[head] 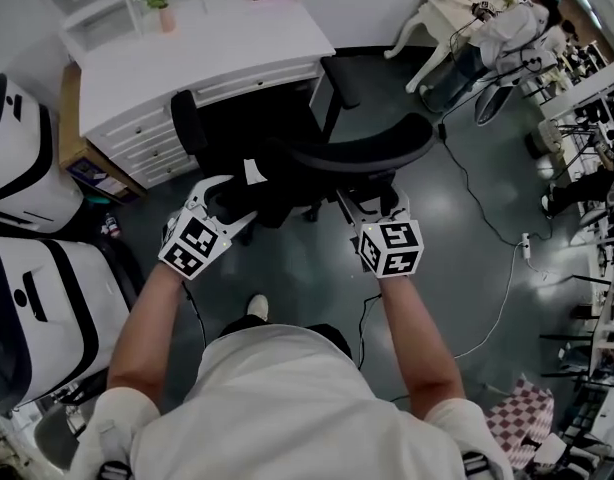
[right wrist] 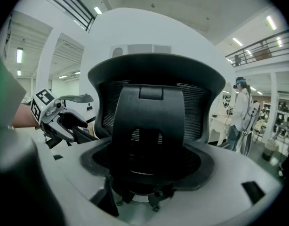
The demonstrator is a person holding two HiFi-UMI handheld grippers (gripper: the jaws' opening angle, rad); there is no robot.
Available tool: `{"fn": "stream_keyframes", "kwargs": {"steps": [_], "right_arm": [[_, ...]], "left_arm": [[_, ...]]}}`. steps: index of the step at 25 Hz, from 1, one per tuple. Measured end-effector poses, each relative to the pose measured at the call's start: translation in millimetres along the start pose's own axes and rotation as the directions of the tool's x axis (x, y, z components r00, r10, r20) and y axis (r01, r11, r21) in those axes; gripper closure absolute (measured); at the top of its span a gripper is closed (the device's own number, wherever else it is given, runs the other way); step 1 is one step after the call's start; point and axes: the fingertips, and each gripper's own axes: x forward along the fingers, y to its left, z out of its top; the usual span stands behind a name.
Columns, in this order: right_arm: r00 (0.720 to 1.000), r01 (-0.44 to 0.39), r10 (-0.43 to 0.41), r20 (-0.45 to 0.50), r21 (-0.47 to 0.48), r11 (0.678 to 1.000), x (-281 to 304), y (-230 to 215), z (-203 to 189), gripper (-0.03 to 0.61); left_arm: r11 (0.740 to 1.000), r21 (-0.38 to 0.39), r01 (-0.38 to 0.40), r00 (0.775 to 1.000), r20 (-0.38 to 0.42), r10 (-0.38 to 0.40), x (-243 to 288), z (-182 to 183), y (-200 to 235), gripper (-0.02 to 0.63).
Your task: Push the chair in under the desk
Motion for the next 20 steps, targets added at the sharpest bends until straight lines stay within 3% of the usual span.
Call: {"fn": "stream_keyframes", "kwargs": {"steps": [2, 8, 15, 18, 19, 20], "right_arm": [[1.000, -0.010, 0.010, -0.004, -0.025, 1.000, -4.9, -0.7, 1.6, 0.241], [0.998, -0.051, 0.053, 0.044, -0.040, 0.998, -58.4, -7.8, -8.4, 0.241], [0.988, -0.123, 0.126, 0.090, -0.046, 0.991, -138.9, -8.2, -36.1, 0.258], [0.982, -0.152, 0.155, 0.103, -0.040, 0.988, -173.9, -7.1, -52.8, 0.481], [0.980, -0.164, 0.166, 0.107, -0.027, 0.986, -184.8, -6.2, -59.1, 0.555], [0.978, -0.179, 0.179, 0.110, -0.012, 0.984, -195.6, -5.0, -65.2, 0.571]], "left_arm": [[0.998, 0.003, -0.061, 0.998, 0.004, 0.061, -7.0, 7.2, 1.0, 0.328], [0.972, -0.082, -0.218, 0.972, 0.072, 0.224, -44.7, 34.4, -11.7, 0.343], [0.938, -0.210, -0.277, 0.941, 0.136, 0.308, -76.4, 58.7, -92.5, 0.417], [0.924, -0.283, -0.257, 0.929, 0.190, 0.317, -81.8, 70.0, -143.6, 0.478], [0.920, -0.308, -0.243, 0.925, 0.211, 0.315, -83.9, 73.8, -161.8, 0.524], [0.916, -0.328, -0.231, 0.922, 0.227, 0.313, -85.8, 77.0, -179.9, 0.588]]}}
